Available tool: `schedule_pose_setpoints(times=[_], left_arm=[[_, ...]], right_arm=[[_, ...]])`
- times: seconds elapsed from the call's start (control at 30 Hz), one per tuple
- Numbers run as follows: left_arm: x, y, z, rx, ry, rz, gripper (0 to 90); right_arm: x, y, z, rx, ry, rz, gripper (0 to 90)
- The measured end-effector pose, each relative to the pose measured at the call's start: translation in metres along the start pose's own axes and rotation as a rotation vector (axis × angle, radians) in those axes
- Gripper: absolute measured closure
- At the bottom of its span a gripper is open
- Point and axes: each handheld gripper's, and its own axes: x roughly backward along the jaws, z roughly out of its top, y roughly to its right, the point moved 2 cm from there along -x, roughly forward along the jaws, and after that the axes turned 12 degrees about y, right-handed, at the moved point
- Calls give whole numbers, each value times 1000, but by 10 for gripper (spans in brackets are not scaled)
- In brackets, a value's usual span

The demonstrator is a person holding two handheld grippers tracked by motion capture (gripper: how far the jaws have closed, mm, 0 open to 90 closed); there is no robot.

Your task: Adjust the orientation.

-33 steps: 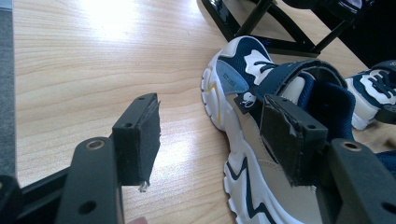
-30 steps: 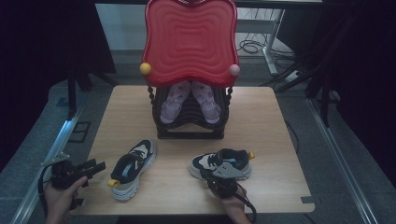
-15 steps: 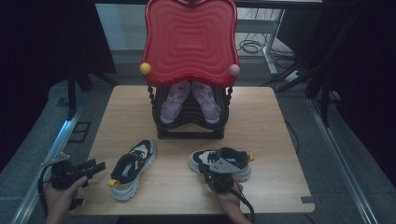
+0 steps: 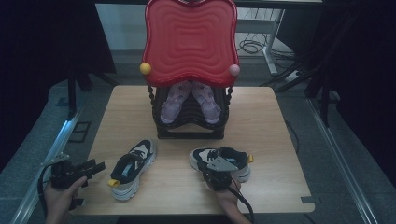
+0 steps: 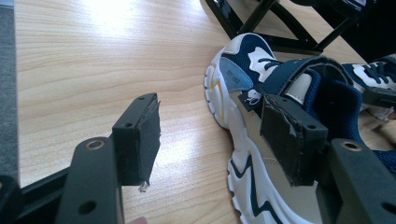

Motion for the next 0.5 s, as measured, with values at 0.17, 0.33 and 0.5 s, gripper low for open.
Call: schedule_pose_setpoints(times=[0.17,0.33,0.5], left_arm=[[0,1,0,-1,-1,-1,378],[-3,3,0,-8,-8,-9,379],[-3,3,0,-8,-7,-9,378]], right_arm=[[5,-1,3,-5,21,4,898],[32,6,18,-37,86,10,899],[56,19,27,-72,128,-13,899]])
